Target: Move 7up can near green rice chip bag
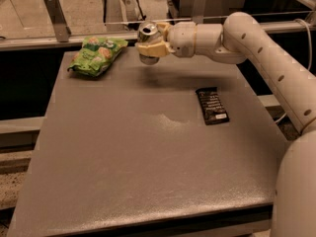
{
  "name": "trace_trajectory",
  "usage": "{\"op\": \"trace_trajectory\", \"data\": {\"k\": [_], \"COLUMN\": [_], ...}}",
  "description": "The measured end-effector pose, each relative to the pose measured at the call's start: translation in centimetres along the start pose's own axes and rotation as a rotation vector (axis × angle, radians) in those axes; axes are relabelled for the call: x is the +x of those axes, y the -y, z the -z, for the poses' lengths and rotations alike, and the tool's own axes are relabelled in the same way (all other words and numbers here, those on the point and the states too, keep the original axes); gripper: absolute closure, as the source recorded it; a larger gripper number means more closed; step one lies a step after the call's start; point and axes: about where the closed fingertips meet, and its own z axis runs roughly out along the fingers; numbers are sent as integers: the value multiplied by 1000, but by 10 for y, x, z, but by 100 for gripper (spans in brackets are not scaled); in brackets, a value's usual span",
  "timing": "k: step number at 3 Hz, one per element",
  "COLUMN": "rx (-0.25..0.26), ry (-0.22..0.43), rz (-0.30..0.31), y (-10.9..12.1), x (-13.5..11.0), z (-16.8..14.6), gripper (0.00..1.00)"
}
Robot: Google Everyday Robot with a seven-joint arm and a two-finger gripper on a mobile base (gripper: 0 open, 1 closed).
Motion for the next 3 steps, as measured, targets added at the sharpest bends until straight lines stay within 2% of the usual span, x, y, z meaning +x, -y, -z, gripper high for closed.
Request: {"op": "trace_trajectory", "data": {"k": [1,3], "rx": [-32,-63], "ry": [14,14], "rz": [-36,-114], "y": [9,11], "x": [7,28], "z": [-21,-56], "gripper": [100,100]}}
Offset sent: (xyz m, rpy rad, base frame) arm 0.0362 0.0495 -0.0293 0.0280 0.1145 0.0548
